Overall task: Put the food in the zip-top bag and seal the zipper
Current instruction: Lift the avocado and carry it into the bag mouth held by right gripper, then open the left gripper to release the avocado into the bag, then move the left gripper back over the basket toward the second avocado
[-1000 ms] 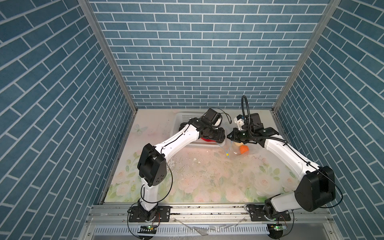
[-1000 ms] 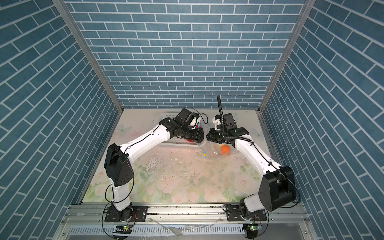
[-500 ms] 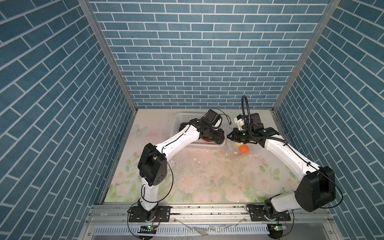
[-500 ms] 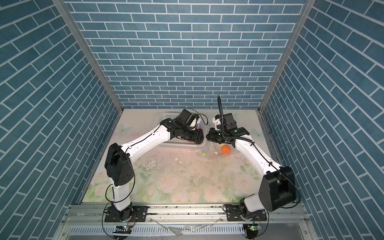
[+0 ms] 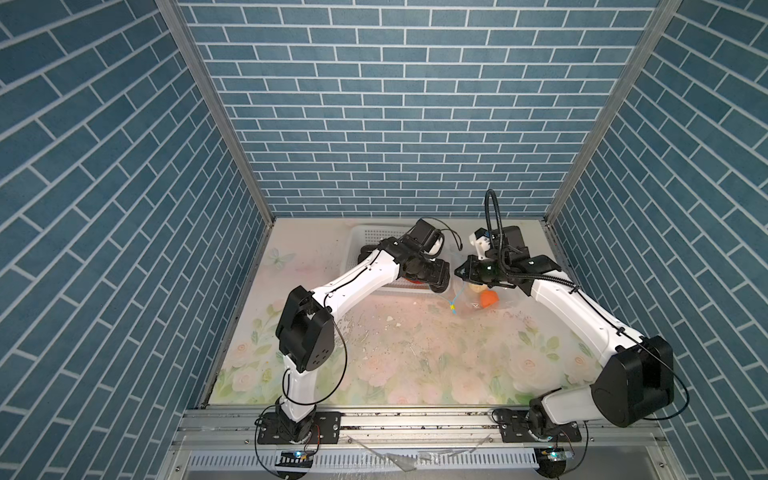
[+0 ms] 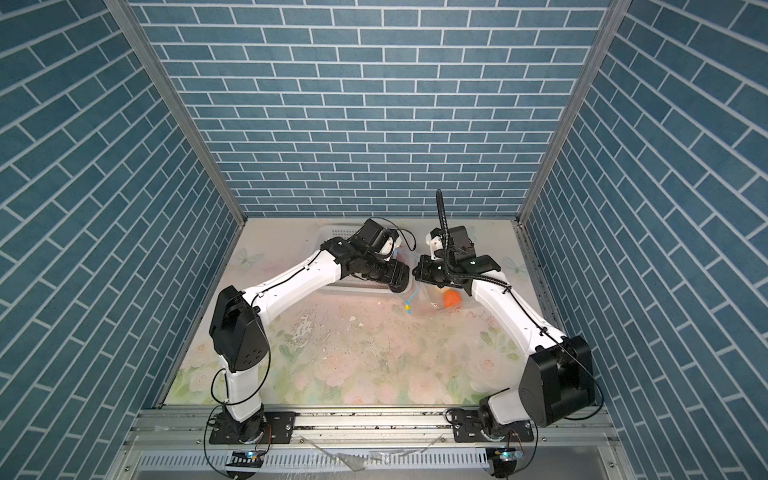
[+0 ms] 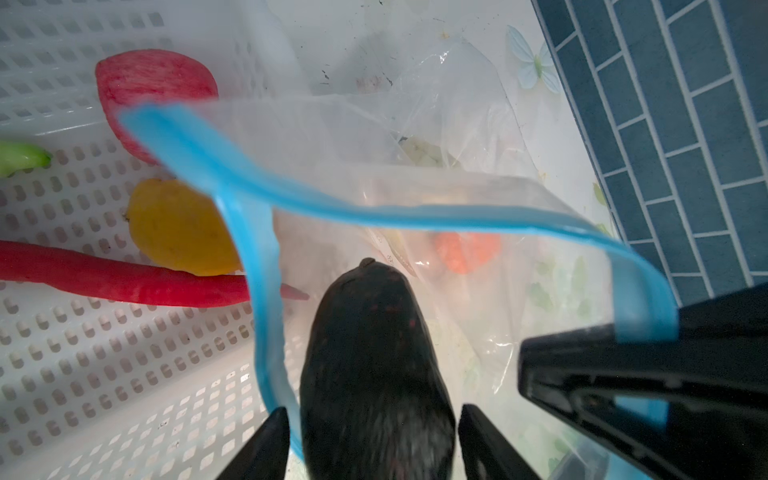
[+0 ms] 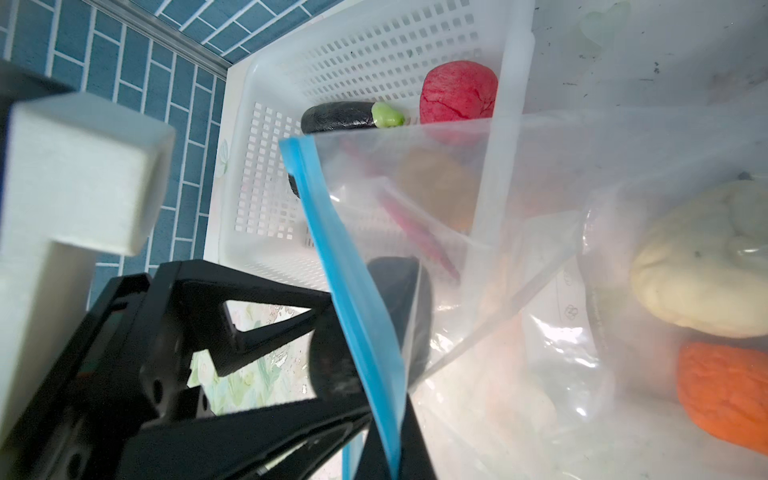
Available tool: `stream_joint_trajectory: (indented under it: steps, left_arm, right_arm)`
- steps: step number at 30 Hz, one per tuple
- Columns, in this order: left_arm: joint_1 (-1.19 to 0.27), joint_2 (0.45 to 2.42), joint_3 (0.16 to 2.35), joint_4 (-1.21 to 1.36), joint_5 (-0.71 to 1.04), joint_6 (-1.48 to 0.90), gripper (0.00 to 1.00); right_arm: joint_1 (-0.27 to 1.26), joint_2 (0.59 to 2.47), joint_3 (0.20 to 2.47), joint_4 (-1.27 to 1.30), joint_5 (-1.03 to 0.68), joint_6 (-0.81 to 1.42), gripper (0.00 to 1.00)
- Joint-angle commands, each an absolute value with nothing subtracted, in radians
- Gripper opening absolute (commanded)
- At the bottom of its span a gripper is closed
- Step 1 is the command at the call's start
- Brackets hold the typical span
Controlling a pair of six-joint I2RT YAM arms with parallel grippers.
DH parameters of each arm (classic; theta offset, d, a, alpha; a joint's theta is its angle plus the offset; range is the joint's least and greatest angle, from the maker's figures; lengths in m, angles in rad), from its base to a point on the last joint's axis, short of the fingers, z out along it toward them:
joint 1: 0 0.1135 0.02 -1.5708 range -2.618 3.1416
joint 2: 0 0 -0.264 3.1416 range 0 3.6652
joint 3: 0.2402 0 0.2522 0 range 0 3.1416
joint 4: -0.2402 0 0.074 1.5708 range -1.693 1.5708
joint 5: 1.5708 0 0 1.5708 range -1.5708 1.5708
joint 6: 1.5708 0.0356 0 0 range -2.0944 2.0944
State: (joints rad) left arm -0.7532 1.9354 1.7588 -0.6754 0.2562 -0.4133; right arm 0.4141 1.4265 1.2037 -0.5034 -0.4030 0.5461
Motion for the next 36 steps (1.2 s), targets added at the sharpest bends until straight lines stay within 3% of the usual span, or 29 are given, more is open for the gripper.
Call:
stream_joint_trajectory:
  steps: [1, 12, 36]
  left_arm:
    - [-0.759, 1.958, 1.768, -0.68, 0.265, -0.408, 0.7]
    - [-0.759, 1.9, 1.734, -0.649, 0.249, -0.404, 0.74]
    - [-0.743, 1.799, 1.6, -0.592, 0.302, -0.417, 0.71]
  right_arm:
    - [0.413, 1.4, 1.235, -0.498, -0.391, 0.568, 0.0]
    - [0.413, 1.404, 1.229, -0.499, -0.387, 0.565, 0.0]
    - [0.412, 1.376, 1.249, -0.52, -0.36, 0.555, 0.0]
